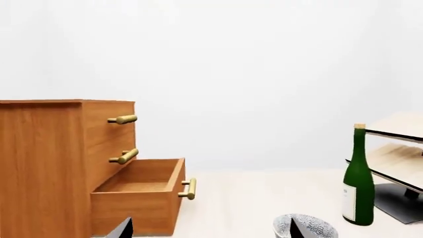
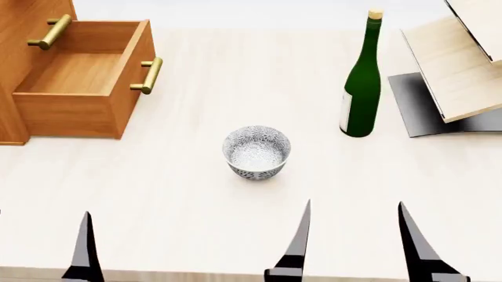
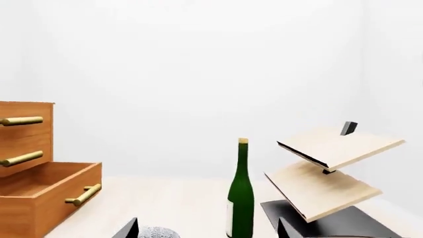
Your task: Put the bowl in the bottom drawer of the cabinet and close it.
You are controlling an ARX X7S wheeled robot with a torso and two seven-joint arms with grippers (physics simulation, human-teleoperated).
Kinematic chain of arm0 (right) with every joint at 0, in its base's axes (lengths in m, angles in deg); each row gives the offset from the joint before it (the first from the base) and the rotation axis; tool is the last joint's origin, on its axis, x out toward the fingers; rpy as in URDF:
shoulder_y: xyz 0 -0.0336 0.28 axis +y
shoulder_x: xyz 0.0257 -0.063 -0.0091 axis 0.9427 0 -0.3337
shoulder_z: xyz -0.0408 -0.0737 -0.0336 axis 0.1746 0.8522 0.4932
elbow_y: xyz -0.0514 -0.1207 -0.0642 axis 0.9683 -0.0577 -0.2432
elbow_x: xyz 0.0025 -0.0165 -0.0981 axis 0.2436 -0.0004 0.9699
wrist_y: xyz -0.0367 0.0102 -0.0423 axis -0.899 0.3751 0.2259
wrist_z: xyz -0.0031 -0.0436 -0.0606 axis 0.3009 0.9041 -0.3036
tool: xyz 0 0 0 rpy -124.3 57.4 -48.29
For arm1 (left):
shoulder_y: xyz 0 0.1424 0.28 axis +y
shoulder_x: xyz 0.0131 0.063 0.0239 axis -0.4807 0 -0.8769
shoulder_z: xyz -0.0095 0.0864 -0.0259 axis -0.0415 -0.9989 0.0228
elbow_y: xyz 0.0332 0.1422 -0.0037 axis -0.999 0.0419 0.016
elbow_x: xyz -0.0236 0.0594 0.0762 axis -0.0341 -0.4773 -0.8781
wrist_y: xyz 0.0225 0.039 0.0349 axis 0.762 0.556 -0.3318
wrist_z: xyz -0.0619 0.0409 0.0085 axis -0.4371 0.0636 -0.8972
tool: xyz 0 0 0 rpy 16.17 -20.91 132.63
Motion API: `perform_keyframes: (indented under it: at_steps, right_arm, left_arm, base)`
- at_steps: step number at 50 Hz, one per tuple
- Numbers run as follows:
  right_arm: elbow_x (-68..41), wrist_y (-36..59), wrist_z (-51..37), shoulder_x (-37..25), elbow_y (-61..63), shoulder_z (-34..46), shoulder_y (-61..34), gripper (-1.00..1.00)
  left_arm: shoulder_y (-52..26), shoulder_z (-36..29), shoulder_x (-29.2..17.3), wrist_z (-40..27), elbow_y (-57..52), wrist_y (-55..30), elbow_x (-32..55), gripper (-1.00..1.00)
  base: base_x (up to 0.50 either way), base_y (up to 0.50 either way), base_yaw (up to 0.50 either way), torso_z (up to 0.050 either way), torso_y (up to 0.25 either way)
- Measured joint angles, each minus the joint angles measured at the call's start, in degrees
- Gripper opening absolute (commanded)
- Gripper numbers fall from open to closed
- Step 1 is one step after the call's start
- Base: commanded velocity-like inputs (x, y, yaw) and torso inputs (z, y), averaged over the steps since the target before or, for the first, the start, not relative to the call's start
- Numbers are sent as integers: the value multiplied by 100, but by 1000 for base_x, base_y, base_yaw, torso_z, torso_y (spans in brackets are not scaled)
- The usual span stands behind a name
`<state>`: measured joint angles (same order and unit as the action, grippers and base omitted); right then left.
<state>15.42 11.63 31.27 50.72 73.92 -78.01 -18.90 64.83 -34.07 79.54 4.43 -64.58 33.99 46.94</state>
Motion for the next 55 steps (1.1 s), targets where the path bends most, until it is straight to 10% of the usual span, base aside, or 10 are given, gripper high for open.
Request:
perform_keyframes:
  at_steps: [24,55]
  right_arm:
    - [-135,366,-124,-111,549,146,-126,100]
    - [-234,753,-389,-256,1009,175,-212,100]
  left_arm:
    - [305,-25,-121,-245,-848,-557,200,100]
    - [2300,264,-392,-282,-1193,717,537,100]
  base:
    - [0,0,0,0,0]
    - [0,0,0,0,0]
